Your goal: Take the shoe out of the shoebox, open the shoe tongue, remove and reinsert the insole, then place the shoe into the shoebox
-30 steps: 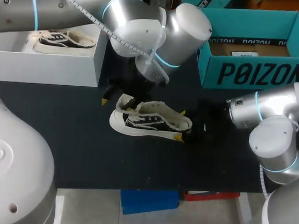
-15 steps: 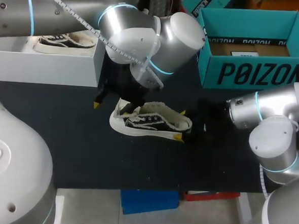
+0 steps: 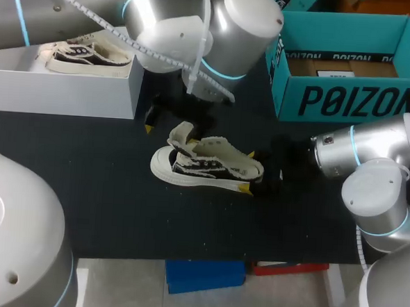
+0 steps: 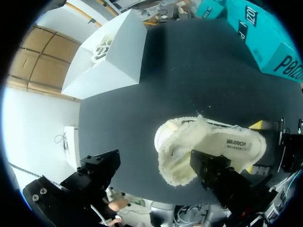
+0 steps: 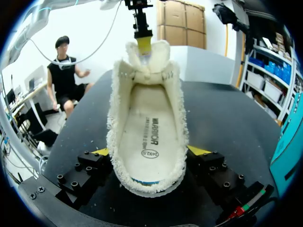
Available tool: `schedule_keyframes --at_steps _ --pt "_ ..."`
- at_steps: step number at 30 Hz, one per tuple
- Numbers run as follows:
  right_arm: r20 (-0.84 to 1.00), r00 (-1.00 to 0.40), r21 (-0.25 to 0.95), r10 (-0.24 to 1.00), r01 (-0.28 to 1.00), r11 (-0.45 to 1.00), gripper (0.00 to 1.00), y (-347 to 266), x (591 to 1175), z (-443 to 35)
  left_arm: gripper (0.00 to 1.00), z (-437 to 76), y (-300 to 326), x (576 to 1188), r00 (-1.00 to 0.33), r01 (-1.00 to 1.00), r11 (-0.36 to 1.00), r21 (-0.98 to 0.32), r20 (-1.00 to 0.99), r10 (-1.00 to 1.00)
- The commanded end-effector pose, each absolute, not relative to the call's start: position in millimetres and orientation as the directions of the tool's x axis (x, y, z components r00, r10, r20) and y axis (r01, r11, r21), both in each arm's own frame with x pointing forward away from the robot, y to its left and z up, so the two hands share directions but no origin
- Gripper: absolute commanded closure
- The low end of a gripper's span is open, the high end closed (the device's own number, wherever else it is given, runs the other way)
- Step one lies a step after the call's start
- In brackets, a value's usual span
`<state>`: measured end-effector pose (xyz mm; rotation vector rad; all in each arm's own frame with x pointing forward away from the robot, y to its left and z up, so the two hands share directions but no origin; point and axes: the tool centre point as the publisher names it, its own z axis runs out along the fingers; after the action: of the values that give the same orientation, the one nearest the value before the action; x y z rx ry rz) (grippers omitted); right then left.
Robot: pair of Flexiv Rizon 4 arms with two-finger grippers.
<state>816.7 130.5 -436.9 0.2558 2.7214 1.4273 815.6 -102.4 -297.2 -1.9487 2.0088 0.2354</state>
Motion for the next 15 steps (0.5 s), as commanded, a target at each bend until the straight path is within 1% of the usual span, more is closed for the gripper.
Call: schedule_keyframes --at_steps 1,4,5,8,11,12,15 --pt "0.026 -0.984 0.82 0.175 0.121 0.559 1.0 131.5 817.6 -440.5 1.0 -268.7 -99.8 806.6 -0.367 -0.926 0.349 -0.145 0.122 -0.922" --pt "0.026 -0.984 0.82 0.175 0.121 0.559 1.0 131.5 817.6 -440.5 1.0 -269.2 -126.6 800.8 -0.556 -0.831 0.534 -0.157 0.213 -0.804" --pt "0.026 -0.984 0.82 0.175 0.121 0.559 1.0 131.5 817.6 -440.5 1.0 -270.9 -137.2 797.0 -0.617 -0.787 0.59 -0.18 0.195 -0.762" --pt "0.026 -0.984 0.82 0.175 0.121 0.559 1.0 131.5 817.6 -440.5 1.0 -279.7 -163.4 792.1 -0.761 -0.648 0.734 -0.204 0.225 -0.609" --pt "0.026 -0.984 0.82 0.175 0.121 0.559 1.0 131.5 817.6 -440.5 1.0 -287.0 -187.3 787.8 -0.85 -0.525 0.822 -0.22 0.183 -0.494" --pt "0.026 -0.984 0.82 0.175 0.121 0.559 1.0 131.5 817.6 -440.5 1.0 -288.3 -193.9 786.0 -0.87 -0.493 0.841 -0.221 0.123 -0.478" --pt "0.026 -0.984 0.82 0.175 0.121 0.559 1.0 131.5 817.6 -440.5 1.0 -288.3 -193.9 786.0 -0.87 -0.493 0.841 -0.221 0.123 -0.478"
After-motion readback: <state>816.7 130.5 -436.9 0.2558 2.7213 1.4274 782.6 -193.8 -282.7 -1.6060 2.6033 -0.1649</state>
